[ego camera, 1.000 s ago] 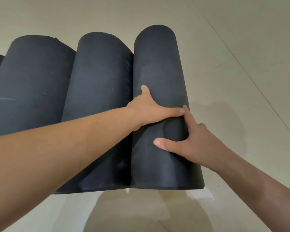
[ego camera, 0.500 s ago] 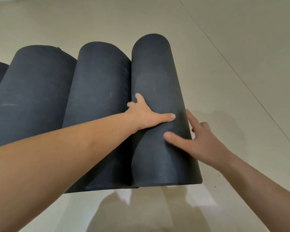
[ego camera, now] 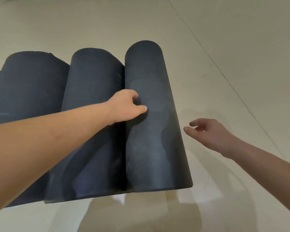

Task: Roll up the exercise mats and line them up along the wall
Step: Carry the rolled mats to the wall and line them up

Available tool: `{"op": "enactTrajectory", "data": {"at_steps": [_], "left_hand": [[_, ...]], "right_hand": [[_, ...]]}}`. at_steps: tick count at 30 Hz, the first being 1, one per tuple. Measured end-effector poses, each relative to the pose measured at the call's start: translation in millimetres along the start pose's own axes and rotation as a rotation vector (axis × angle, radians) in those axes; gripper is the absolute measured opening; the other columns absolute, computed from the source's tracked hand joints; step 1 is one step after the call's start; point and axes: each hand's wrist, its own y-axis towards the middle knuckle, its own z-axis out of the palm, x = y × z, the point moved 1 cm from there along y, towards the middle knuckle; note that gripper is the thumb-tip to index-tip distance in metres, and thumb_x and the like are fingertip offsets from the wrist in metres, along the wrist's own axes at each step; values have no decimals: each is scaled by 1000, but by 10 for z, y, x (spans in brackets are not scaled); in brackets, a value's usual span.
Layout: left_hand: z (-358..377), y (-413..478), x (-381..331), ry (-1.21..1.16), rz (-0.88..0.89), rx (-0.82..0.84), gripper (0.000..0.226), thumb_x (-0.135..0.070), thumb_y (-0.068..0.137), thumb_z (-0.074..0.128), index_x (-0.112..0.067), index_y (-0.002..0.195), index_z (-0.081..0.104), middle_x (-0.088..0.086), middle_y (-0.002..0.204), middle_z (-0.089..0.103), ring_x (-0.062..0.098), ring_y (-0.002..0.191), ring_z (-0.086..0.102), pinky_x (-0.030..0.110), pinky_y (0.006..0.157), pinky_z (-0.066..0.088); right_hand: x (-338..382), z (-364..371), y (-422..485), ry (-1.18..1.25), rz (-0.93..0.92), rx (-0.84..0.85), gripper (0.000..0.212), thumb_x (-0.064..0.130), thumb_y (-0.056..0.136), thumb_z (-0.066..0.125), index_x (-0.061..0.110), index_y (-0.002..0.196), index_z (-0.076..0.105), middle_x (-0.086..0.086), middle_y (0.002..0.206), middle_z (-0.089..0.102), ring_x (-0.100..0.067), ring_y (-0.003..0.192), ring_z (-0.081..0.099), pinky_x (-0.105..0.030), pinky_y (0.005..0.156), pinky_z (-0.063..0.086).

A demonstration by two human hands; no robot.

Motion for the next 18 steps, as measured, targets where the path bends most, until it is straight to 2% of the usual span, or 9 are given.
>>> {"op": "enactTrajectory", "data": {"at_steps": [3, 4, 6, 8, 10, 14, 15, 16, 18], "left_hand": [[-412, -124, -181, 35, -40, 48, 28, -39, 97, 73, -14, 105, 65, -2, 111, 68, 18, 106, 65, 45, 107, 54], [-567, -216, -259, 29, -55, 70, 28, -40, 97, 73, -16, 109, 66, 0, 112, 68, 18, 107, 65, 45, 109, 53], [-908, -455, -445, -24, -86, 127, 42, -42, 97, 74, -17, 131, 68, -2, 129, 70, 15, 118, 66, 37, 111, 51], [-1344, -752, -674, -93, -129, 165, 52, -43, 97, 74, -20, 143, 63, -5, 139, 67, 11, 125, 63, 27, 108, 47], [-1861, -1080, -938, -129, -183, 181, 54, -43, 99, 72, -20, 146, 60, -5, 141, 65, 10, 130, 60, 22, 103, 41], [-2958, -1734, -1578, -166, -262, 126, 45, -41, 101, 69, -16, 138, 65, 0, 138, 67, 16, 133, 61, 22, 102, 42], [-3207, -1891, -1779, -169, -287, 121, 47, -42, 102, 67, -17, 142, 63, -1, 140, 66, 16, 132, 61, 22, 102, 42], [-3407, -2038, -1985, -179, -320, 122, 48, -42, 103, 66, -19, 145, 61, -2, 140, 65, 16, 130, 61, 23, 101, 43], [-3735, -2274, -2400, -231, -379, 118, 38, -42, 103, 65, -24, 136, 63, -1, 126, 65, 14, 115, 62, 24, 95, 43]], "right_hand": [[556, -492, -126, -180, -62, 88, 46, 51, 96, 71, 21, 131, 70, 9, 107, 70, -4, 96, 65, -26, 78, 48], [788, -646, -205, -203, -72, 119, 44, 52, 96, 72, 23, 129, 70, 8, 107, 70, -4, 96, 65, -24, 76, 47], [1272, -922, -409, -215, -75, 175, 39, 55, 94, 72, 28, 122, 71, 7, 108, 69, -6, 95, 65, -21, 74, 47], [1783, -1190, -653, -214, -60, 217, 34, 57, 93, 73, 31, 115, 73, 7, 107, 71, -9, 95, 67, -25, 77, 49], [2361, -1490, -938, -229, -62, 257, 33, 57, 93, 73, 33, 115, 74, 7, 106, 72, -10, 97, 68, -27, 80, 50], [3530, -2204, -1609, -318, -118, 323, 44, 58, 96, 69, 31, 130, 68, 13, 109, 68, -5, 101, 65, -27, 90, 49], [3805, -2396, -1767, -362, -156, 341, 47, 59, 97, 66, 32, 135, 65, 15, 110, 67, -5, 103, 65, -28, 94, 50], [4041, -2580, -1908, -406, -196, 352, 50, 61, 97, 64, 32, 138, 64, 16, 111, 66, -5, 104, 65, -29, 97, 51], [4442, -2981, -2139, -446, -247, 374, 52, 64, 97, 62, 36, 140, 62, 18, 112, 65, -3, 104, 65, -31, 101, 53]]}}
